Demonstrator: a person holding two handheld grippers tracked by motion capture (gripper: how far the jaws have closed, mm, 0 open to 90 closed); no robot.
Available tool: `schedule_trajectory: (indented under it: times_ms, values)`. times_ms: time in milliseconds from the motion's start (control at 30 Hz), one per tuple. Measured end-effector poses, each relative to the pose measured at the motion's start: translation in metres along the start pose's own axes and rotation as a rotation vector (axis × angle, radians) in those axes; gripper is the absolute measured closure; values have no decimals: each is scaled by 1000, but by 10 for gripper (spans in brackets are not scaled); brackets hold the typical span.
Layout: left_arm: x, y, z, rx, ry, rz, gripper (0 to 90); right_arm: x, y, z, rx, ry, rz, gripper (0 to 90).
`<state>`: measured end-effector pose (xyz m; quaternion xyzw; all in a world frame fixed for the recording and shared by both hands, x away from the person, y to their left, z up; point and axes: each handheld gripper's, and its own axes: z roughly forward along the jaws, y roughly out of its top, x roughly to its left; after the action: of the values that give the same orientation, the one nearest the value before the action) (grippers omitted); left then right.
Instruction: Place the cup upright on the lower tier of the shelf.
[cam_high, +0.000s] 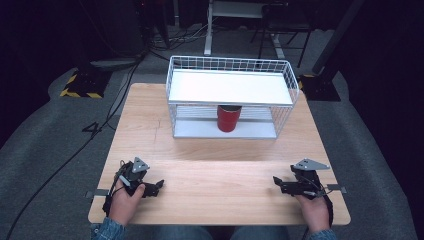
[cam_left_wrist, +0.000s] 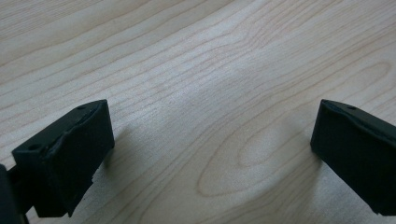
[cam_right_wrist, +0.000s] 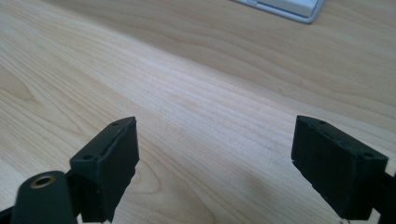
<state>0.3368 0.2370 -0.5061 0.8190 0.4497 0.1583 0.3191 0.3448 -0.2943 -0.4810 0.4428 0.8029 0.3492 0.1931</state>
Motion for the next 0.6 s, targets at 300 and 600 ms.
schedule_trajectory:
  times_ms: [300,600]
  values:
    - [0,0,0,0,0,0,0,8,-7,14,39,0,-31,153]
    - [0,0,0,0,0,0,0,9,-13,22,13,8,-17,50]
